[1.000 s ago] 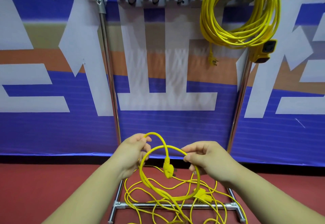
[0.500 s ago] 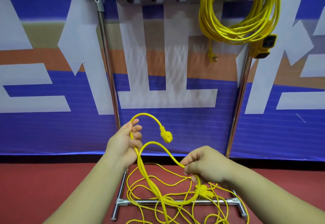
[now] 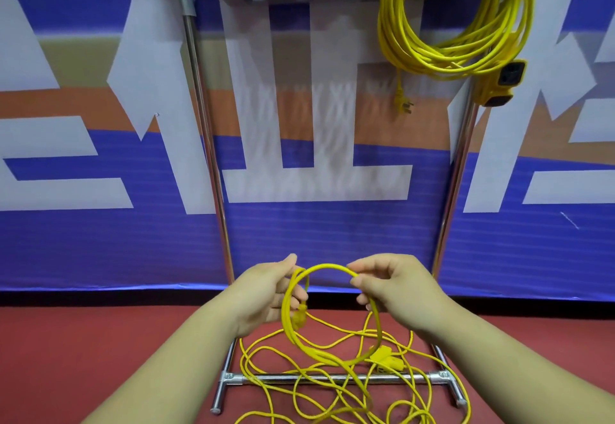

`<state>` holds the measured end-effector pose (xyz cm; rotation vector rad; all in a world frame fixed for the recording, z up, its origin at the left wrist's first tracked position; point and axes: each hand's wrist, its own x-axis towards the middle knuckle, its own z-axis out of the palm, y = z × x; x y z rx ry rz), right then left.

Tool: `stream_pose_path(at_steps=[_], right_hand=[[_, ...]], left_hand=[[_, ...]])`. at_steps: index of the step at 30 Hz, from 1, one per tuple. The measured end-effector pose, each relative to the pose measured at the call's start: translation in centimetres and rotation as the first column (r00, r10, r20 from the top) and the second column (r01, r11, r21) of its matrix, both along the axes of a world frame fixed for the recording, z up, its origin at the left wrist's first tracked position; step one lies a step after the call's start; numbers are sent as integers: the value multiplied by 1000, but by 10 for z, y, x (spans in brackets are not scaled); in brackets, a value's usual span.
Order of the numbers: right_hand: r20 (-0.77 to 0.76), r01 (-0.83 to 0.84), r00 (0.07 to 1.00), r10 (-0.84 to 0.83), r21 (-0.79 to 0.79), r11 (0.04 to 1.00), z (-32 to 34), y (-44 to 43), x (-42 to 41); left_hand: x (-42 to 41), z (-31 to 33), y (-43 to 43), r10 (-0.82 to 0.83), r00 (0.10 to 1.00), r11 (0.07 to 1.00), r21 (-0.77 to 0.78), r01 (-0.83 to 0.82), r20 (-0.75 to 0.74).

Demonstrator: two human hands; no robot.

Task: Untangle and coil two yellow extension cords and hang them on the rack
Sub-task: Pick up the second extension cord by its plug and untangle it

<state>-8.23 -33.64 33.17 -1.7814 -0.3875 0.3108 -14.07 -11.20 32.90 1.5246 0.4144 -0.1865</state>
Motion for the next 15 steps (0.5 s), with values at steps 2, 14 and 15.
stream_pose_path(at_steps=[2, 14, 15], right_hand=[[0, 11, 1000, -11, 32, 999, 0, 0, 0], [307, 283, 927, -217, -189, 940, -6, -1, 4], [342, 283, 915, -215, -163, 945, -5, 1, 0]], left_hand=[[-2, 3, -5, -96, 995, 994, 51, 94, 34], [-1, 10, -29, 67, 985, 981, -189, -37, 158], [0, 11, -30, 108, 979, 972, -224, -68, 171]])
